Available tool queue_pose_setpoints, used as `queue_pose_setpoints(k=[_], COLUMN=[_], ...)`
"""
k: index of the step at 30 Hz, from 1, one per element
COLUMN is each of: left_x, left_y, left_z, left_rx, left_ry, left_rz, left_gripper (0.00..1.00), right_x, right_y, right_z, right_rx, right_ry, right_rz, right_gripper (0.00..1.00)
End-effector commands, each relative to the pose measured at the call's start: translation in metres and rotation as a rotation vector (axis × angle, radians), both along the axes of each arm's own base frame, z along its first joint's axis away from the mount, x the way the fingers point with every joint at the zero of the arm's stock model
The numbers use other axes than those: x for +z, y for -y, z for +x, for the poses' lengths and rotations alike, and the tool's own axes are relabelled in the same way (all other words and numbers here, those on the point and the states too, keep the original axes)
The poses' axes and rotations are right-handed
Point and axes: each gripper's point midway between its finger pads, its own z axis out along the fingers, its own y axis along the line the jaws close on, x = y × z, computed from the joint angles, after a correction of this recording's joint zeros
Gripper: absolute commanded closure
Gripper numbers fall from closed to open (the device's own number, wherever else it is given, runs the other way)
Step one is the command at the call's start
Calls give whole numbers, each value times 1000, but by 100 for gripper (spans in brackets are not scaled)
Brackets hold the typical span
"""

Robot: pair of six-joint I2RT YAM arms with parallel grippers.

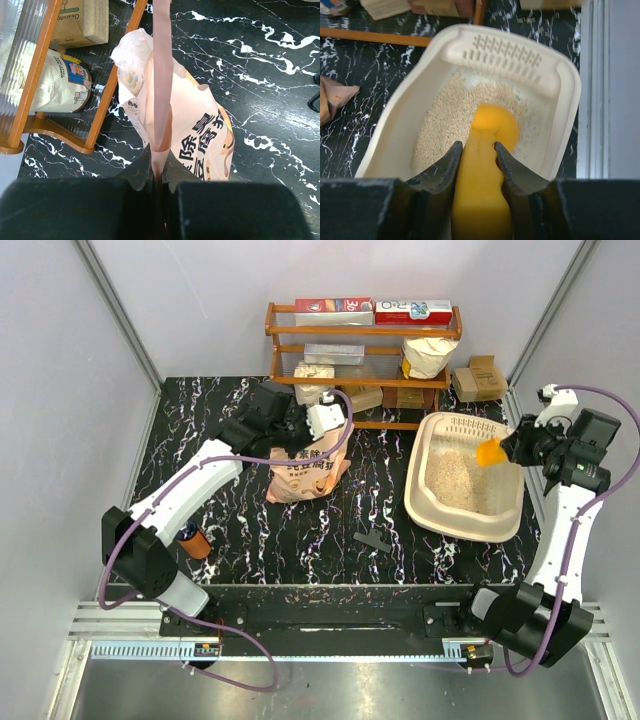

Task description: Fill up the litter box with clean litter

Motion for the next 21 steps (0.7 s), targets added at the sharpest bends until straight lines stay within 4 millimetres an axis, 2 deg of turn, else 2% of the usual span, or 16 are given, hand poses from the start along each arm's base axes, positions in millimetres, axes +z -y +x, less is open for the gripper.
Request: queue_pose_setpoints(k=[1,2,3,4,5,6,7,9,10,12,13,14,16,17,18,21], left_x=[52,51,51,52,53,53,53,53,52,51,51,53,53,52,51,51], left_y=[21,20,20,20,19,20,19,20,20,19,19,18,17,16,15,13], left_z=[-6,-7,-9,-9,-10,-11,-11,-14,-16,-19,-20,-21,-23,-23,-24,-24], left_rx=[-81,-79,-82,-83,-78,-81,-80,-88,-93,-98,-98,-94,-95,-91,-91,-85], left_ry=[121,115,111,110,108,105,102,95,90,84,83,82,82,83,81,85], left_rz=[-153,-154,-156,-157,-162,-164,-165,-168,-168,-169,-169,-172,-173,-172,-170,-165], left_gripper=[100,100,100,100,100,100,100,100,100,100,100,100,100,100,100,100], right_x=[60,74,79,82,96,99,99,116,117,130,124,130,122,125,115,109], right_y=[-32,-40,-51,-74,-87,-102,-133,-163,-189,-214,-223,-248,-266,-281,-289,-311], right_z=[4,7,9,13,16,17,20,24,29,35,46,42,52,51,58,61], right_rx=[219,251,271,352,397,432,536,614,684,739,759,830,873,911,931,994], right_ry=[157,185,184,184,204,190,172,181,182,198,185,193,177,187,171,177], right_rz=[-108,-93,-41,16,45,109,159,210,232,256,262,259,255,248,239,209], right_gripper=[100,100,100,100,100,100,100,100,100,100,100,100,100,100,100,100])
